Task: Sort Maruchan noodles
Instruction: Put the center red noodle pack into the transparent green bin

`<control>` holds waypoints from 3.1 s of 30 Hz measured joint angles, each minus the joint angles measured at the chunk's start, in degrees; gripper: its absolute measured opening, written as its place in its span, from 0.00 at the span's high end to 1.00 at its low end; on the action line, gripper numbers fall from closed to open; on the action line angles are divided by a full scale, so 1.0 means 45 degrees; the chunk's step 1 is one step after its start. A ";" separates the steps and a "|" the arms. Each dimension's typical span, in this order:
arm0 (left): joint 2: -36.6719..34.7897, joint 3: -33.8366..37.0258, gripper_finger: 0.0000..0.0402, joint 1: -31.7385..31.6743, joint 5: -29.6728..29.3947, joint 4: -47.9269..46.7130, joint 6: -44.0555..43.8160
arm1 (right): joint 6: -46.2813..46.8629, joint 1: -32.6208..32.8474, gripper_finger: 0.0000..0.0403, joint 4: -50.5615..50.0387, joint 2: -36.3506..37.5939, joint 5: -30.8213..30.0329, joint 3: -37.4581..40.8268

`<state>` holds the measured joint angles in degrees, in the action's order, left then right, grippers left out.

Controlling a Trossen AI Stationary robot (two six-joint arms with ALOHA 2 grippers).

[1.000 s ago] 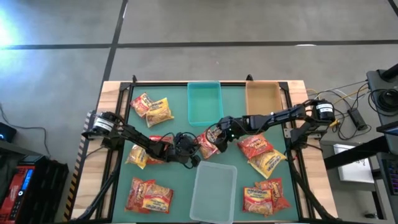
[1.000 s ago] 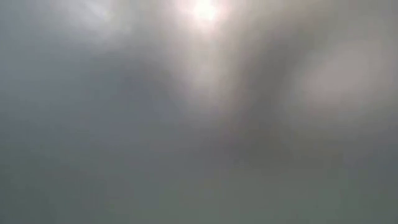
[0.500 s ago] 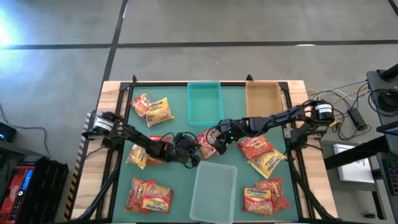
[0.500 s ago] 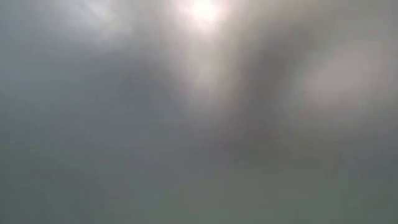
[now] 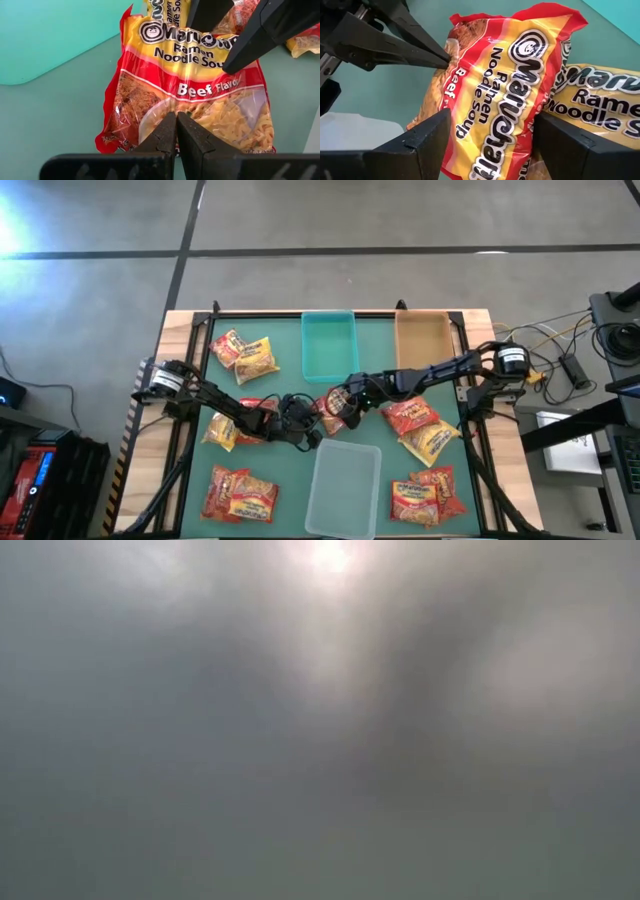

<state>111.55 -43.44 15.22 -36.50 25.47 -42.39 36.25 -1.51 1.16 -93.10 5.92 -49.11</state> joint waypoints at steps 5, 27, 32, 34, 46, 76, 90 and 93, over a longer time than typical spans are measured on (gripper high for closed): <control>0.0002 0.0013 1.00 0.0005 -0.0061 -0.0032 0.0010 | 0.0014 0.0109 0.36 -0.0090 0.0066 0.0255 -0.0199; 0.0614 -0.0021 1.00 -0.0003 -0.0368 0.0763 -0.0030 | 0.0806 0.0415 0.37 -0.1394 0.0497 0.0642 -0.0252; 0.0631 -0.0019 1.00 -0.0029 -0.0245 0.0850 0.0063 | 0.1108 0.0415 0.37 -0.2266 0.0625 0.0597 -0.0256; 0.0636 -0.0019 1.00 -0.0029 -0.0245 0.0855 0.0063 | 0.1371 0.0415 0.37 -0.2512 0.0676 0.0593 -0.0256; 0.0656 0.0010 1.00 -0.0029 -0.0245 0.1104 0.0165 | 0.1608 0.0404 0.37 -0.1808 0.0291 0.0449 -0.0256; 0.0623 0.0049 1.00 0.0088 -0.1176 0.2572 0.1044 | 0.0676 0.0396 0.54 -0.0891 -0.0005 0.0325 -0.0198; -0.1271 0.0015 1.00 0.0146 -0.1445 0.2295 0.3274 | -0.0285 0.0419 0.61 -0.0831 0.0566 0.0449 -0.0256; -0.1752 0.0015 1.00 0.0129 -0.1537 0.1775 0.3385 | -0.0520 0.0419 0.65 -0.0750 0.0578 0.0444 -0.0256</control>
<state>103.67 -43.38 15.80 -43.42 33.46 -27.16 33.91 0.38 -2.22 -90.50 7.92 -50.26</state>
